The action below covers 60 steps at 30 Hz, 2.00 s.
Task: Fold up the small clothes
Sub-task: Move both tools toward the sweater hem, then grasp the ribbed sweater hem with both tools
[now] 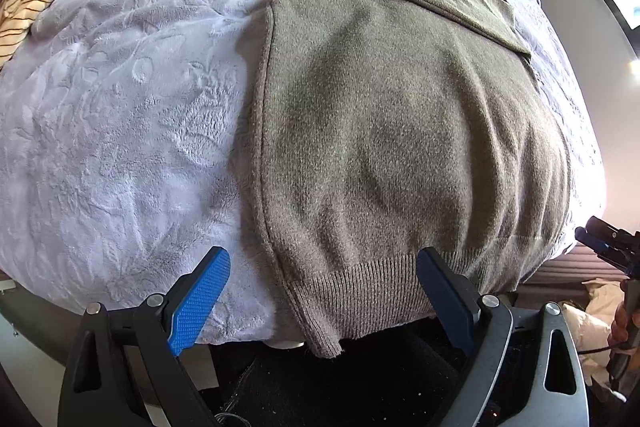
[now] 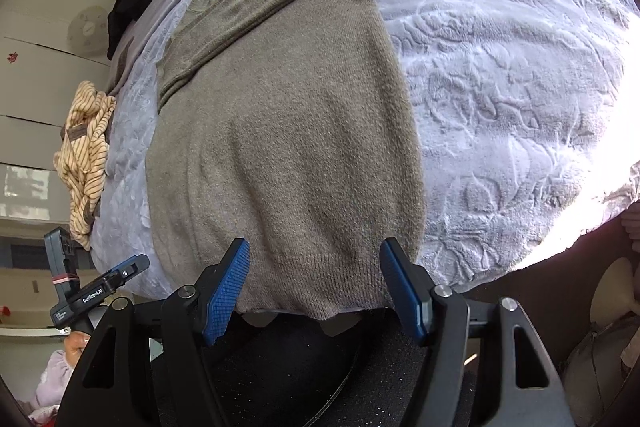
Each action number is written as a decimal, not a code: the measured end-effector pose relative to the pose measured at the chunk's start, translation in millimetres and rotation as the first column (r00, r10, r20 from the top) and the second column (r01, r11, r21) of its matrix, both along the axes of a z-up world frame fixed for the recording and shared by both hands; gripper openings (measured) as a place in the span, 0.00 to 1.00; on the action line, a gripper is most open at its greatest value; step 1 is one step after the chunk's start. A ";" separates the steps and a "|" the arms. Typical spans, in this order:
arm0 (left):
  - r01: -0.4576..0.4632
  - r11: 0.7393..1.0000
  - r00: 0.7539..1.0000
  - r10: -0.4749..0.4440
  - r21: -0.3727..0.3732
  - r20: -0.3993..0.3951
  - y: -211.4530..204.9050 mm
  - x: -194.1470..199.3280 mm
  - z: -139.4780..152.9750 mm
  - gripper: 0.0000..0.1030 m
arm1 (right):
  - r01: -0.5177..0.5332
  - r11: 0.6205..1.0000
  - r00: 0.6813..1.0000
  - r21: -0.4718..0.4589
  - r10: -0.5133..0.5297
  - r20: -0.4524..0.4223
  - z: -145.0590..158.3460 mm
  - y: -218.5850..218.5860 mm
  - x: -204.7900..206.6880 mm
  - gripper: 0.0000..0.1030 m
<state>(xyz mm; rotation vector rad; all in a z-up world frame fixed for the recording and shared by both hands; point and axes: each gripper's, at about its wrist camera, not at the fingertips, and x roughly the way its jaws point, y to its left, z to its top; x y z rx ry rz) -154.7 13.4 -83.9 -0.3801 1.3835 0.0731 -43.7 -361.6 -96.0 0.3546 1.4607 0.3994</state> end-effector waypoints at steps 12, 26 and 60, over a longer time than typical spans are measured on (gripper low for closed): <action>0.062 0.998 0.997 -0.060 -0.029 0.052 1.8 -16.8 0.1 0.92 | -0.079 0.996 0.997 0.036 0.079 0.011 -12.4 -4.2 -2.1 0.69; 0.116 0.974 0.993 -0.115 -0.192 0.018 2.9 -20.0 -40.5 0.92 | -0.127 0.991 0.988 0.035 0.129 -0.086 -75.5 -18.4 -10.5 0.69; 0.000 0.878 0.995 0.050 -0.478 0.092 4.5 6.8 -17.1 0.13 | 0.030 0.827 0.985 0.562 0.070 -0.155 -51.9 -18.5 -0.7 0.13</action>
